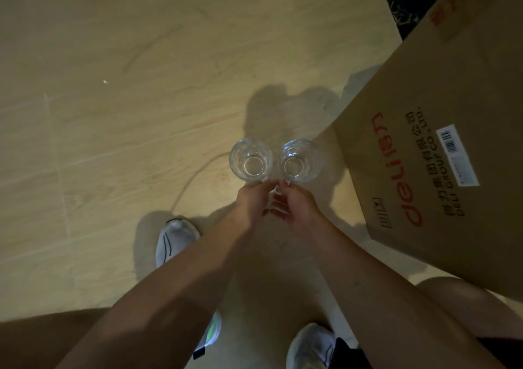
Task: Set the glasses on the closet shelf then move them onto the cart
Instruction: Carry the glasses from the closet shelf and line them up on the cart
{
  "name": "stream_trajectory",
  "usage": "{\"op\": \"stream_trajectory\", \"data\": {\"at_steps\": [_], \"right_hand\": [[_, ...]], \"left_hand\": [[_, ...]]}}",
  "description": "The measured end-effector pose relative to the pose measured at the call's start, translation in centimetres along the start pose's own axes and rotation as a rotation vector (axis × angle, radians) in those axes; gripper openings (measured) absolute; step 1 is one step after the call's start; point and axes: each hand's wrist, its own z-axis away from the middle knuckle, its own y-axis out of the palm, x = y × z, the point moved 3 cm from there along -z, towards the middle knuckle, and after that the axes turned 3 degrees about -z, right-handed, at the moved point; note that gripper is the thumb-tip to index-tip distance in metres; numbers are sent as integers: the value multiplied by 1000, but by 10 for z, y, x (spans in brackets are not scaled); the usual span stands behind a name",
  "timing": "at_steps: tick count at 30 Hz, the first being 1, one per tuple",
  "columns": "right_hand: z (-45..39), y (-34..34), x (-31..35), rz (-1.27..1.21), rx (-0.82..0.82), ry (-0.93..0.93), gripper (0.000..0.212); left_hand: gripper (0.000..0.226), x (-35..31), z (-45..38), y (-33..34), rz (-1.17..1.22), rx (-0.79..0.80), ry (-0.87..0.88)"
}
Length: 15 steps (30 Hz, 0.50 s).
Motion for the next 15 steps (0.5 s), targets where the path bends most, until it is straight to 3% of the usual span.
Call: {"op": "stream_trajectory", "data": {"at_steps": [3, 7, 11, 15], "right_hand": [[-2, 0, -1, -5, 8, -18, 17], [-6, 3, -2, -26, -18, -58, 25], [-7, 3, -4, -28, -22, -89, 26], [0, 6, 0, 6, -30, -90, 23]], "left_hand": [[4, -2, -2, 4, 48, 2, -41], [22, 0, -9, 4, 99, 1, -49], [7, 0, -9, 8, 83, 31, -23], [11, 1, -8, 6, 44, 28, 17]]}}
